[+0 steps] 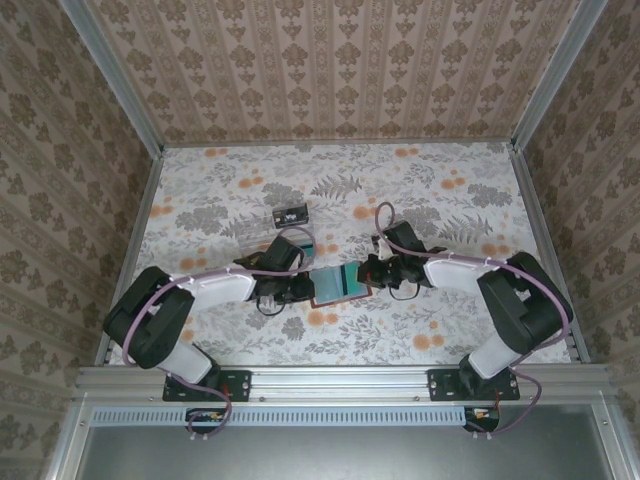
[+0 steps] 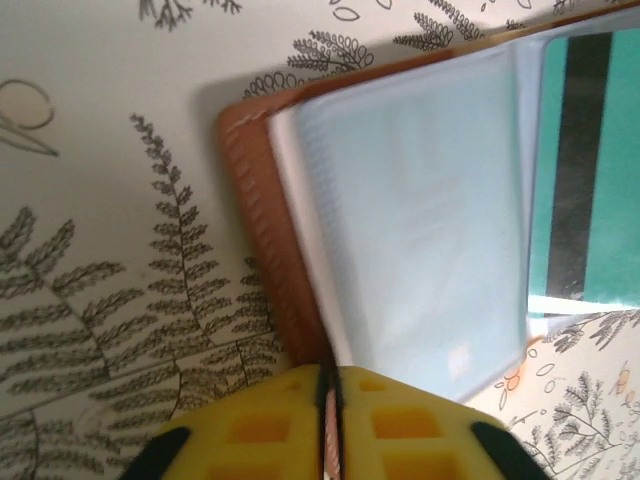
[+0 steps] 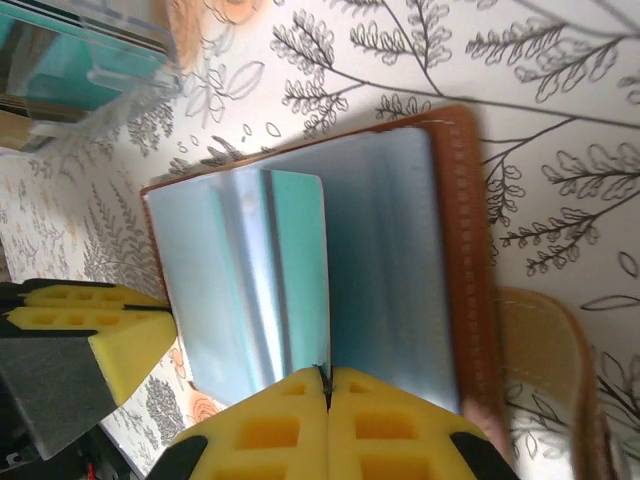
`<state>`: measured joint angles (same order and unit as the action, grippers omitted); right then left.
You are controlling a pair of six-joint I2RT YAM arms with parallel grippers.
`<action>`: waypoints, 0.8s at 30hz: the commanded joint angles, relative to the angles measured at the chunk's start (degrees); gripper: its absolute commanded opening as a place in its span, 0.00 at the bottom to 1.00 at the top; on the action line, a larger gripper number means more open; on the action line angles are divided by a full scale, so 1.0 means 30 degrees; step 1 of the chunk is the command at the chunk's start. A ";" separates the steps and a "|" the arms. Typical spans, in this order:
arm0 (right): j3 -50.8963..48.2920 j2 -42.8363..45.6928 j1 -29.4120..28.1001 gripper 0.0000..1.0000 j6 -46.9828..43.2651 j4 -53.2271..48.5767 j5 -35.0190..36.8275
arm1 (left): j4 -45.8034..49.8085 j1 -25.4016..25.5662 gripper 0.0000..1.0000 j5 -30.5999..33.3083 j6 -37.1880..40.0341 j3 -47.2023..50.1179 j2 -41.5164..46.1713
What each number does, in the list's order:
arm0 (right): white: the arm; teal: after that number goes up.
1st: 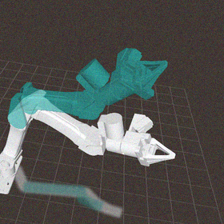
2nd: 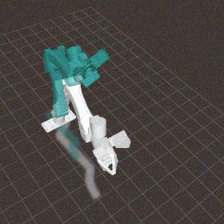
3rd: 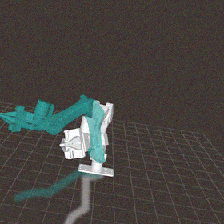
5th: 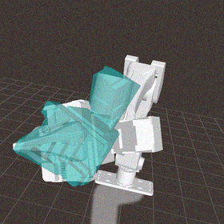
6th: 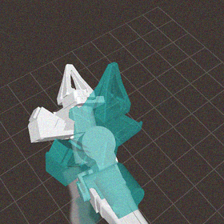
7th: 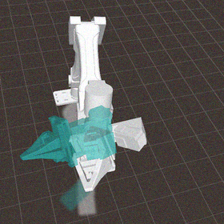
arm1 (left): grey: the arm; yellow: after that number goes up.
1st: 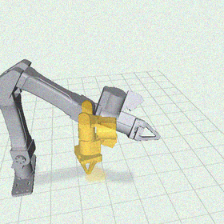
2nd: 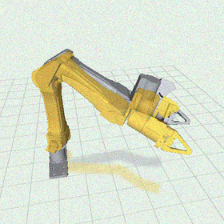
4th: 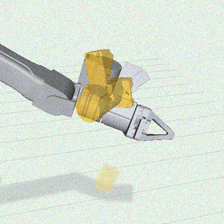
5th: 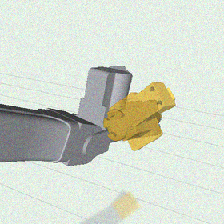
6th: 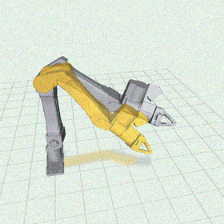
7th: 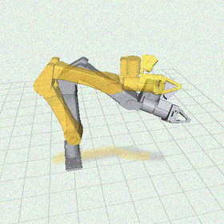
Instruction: Take the credit cards out of the card holder
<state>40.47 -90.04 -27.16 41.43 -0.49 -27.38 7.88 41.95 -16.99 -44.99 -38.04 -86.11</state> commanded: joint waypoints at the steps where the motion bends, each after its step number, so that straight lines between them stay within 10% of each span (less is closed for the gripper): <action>1: 0.0109 0.1290 0.0146 0.00 -0.0639 -0.1586 0.0452 | 0.0525 -0.0041 0.20 0.0360 0.0154 -0.0637 0.1631; 11: 0.1522 0.5043 0.0333 0.00 -0.1459 -0.2911 0.0704 | -0.2808 -0.1312 0.52 -0.1155 -0.1480 -0.1172 0.4743; 24: 0.2941 0.7682 0.1613 0.00 -0.0347 -0.0545 -0.1417 | -1.2027 -0.2618 0.42 -0.5221 -0.6310 -0.1875 0.2780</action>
<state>47.97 -67.53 -23.16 38.50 -5.87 -27.62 -19.22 34.13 -28.27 -59.79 -41.56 -76.16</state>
